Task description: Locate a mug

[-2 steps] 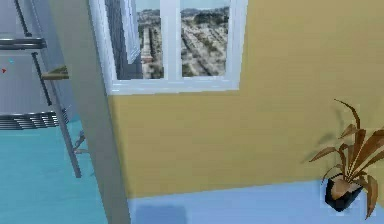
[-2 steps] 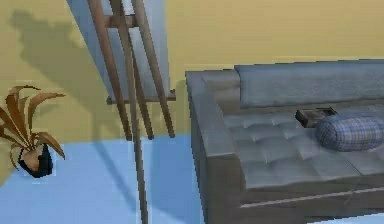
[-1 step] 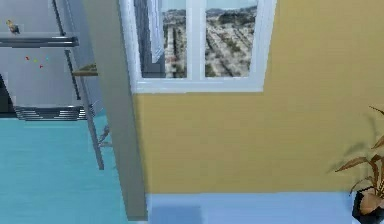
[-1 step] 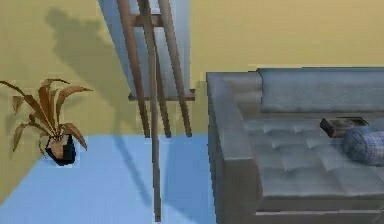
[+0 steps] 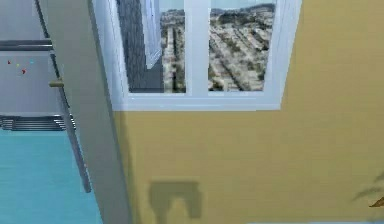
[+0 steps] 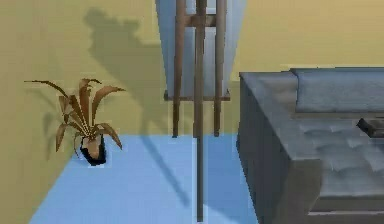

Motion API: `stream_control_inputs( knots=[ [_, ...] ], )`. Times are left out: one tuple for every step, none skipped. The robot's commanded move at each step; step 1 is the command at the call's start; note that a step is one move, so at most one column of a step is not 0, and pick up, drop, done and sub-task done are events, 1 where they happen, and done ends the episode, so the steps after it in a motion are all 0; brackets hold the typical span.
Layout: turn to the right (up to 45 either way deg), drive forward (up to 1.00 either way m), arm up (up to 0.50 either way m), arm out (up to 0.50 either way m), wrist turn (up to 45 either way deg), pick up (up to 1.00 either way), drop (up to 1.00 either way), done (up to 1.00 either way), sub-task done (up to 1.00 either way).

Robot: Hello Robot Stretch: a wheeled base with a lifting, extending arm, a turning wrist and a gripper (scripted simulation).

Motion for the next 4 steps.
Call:
stream_control_inputs(
  knots=[
    [-18.0, 0.0, 0.0, 0.0, 0.0, 0.0, 0.0, 0.0, 0.0],
    [0.0, 0.5, 0.0, 0.0, 0.0, 0.0, 0.0, 0.0, 0.0],
    [-45.0, 0.0, 0.0, 0.0, 0.0, 0.0, 0.0, 0.0, 0.0],
    [-27.0, 0.0, 0.0, 0.0, 0.0, 0.0, 0.0, 0.0, 0.0]
  ],
)
